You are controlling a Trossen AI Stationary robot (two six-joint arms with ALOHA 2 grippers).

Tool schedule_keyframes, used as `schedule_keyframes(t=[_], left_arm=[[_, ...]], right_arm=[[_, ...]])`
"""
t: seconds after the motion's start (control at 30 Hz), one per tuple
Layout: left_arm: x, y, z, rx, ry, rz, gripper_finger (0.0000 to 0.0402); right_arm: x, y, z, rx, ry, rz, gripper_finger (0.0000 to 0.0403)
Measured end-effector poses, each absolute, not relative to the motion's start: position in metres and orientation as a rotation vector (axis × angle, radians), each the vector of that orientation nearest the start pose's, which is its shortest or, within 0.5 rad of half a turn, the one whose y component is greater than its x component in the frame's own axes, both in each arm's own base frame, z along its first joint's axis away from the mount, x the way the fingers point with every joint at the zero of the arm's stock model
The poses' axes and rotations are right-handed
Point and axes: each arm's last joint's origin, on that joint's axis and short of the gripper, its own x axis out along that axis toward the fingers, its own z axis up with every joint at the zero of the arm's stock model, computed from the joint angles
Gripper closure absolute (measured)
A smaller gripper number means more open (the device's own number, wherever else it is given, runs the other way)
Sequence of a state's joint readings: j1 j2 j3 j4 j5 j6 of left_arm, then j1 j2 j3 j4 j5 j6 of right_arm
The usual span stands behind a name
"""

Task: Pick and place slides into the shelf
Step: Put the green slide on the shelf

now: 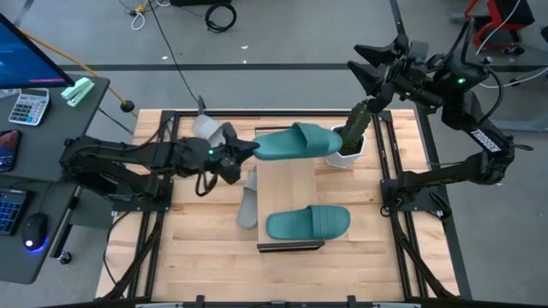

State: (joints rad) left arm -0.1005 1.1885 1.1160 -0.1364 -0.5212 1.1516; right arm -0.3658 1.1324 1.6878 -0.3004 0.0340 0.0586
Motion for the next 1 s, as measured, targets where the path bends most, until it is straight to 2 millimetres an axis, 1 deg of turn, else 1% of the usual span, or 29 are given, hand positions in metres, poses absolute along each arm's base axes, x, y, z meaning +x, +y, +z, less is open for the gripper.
schedule_keyframes(t=[0.13, 0.2, 0.33, 0.57, 0.8, 1.0], left_arm=[[0.27, -0.012, 0.362, 1.288, 0.478, 0.227, 0.0342], [0.273, -0.012, 0.359, 1.305, 0.491, 0.217, 0.0342], [0.279, -0.015, 0.352, 1.317, 0.505, 0.182, 0.0342], [0.29, -0.027, 0.342, 1.317, 0.465, 0.08, 0.0344], [0.304, -0.034, 0.325, 1.327, 0.482, 0.003, 0.0344], [0.318, -0.036, 0.311, 1.33, 0.501, -0.015, 0.0344]], right_arm=[[0.166, -0.065, 0.547, 0.015, -0.262, -0.39, 0.0161], [0.166, -0.065, 0.546, 0.017, -0.255, -0.389, 0.0162], [0.166, -0.065, 0.543, 0.022, -0.225, -0.391, 0.0166], [0.167, -0.065, 0.542, 0.024, -0.211, -0.391, 0.0173], [0.167, -0.065, 0.541, 0.025, -0.203, -0.387, 0.0177], [0.167, -0.065, 0.54, 0.029, -0.187, -0.38, 0.0177]])
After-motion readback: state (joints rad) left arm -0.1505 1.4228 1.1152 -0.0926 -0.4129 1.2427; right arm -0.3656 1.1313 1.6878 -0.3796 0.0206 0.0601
